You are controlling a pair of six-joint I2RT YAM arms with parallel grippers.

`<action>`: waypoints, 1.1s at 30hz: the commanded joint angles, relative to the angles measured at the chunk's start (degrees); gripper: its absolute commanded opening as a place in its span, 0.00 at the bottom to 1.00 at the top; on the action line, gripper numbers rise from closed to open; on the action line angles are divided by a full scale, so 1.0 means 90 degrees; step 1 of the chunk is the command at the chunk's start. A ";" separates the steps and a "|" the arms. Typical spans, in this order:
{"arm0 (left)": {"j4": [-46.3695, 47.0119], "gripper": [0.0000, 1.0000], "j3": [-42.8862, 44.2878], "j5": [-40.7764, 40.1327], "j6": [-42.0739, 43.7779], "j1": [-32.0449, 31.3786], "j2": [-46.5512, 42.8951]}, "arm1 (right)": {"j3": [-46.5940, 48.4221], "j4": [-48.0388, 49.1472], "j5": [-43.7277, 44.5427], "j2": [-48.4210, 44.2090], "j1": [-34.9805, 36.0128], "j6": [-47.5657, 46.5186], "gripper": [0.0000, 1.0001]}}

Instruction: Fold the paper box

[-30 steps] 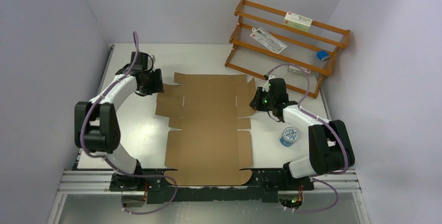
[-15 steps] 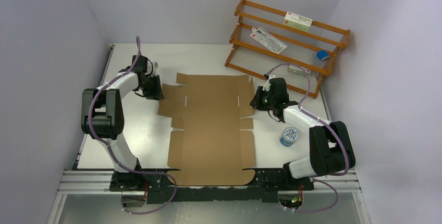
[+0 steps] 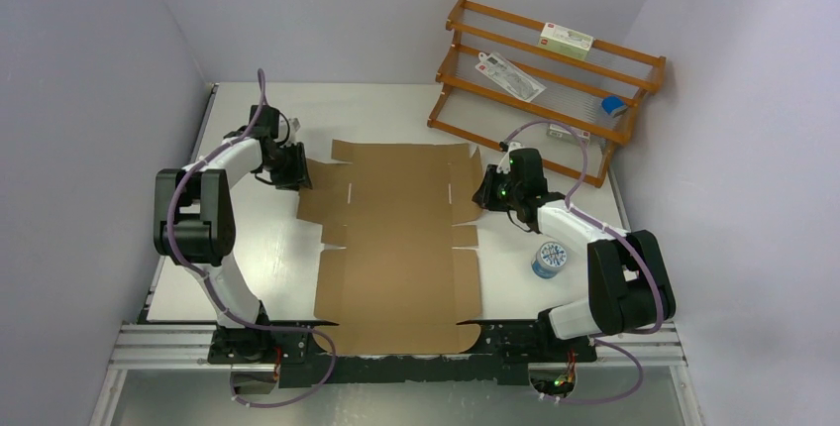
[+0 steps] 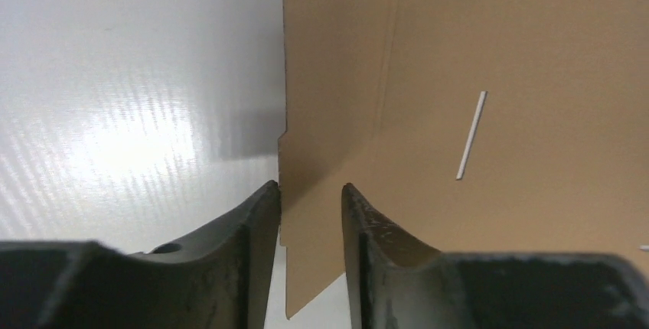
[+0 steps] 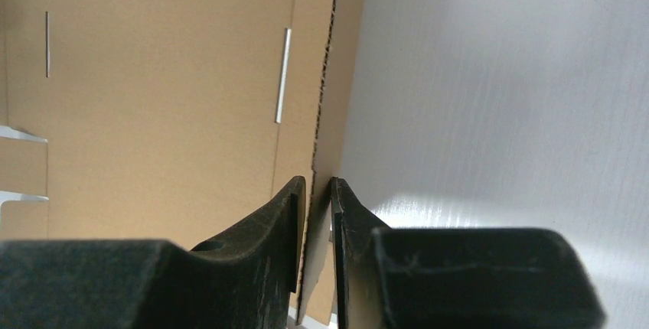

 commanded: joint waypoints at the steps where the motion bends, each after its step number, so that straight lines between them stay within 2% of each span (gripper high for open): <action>1: 0.0095 0.34 -0.0108 0.0739 0.0054 0.0021 -0.0030 | -0.0012 0.0153 -0.0097 -0.0071 0.0047 -0.0041 0.23; 3: 0.0149 0.24 -0.0191 0.0798 0.0043 -0.0024 -0.0192 | -0.0013 0.0156 -0.0109 -0.0071 0.0056 -0.0039 0.22; 11: 0.0277 0.08 -0.0456 0.0769 -0.0139 -0.0418 -0.0996 | 0.0014 0.0128 -0.0075 -0.0058 0.0099 -0.0066 0.18; 23: 0.0436 0.05 -0.0615 0.0843 -0.0458 -0.0912 -0.1344 | 0.0113 0.0110 0.0025 0.0099 0.0271 -0.0071 0.15; 27: 0.0370 0.05 -0.0550 0.0510 -0.0448 -0.1193 -0.1207 | 0.0158 0.0061 0.0130 0.0154 0.0374 -0.0085 0.15; 33: 0.0265 0.05 -0.0481 0.0153 -0.0376 -0.1225 -0.1357 | 0.0310 -0.0088 0.0483 -0.0115 0.0418 -0.0136 0.17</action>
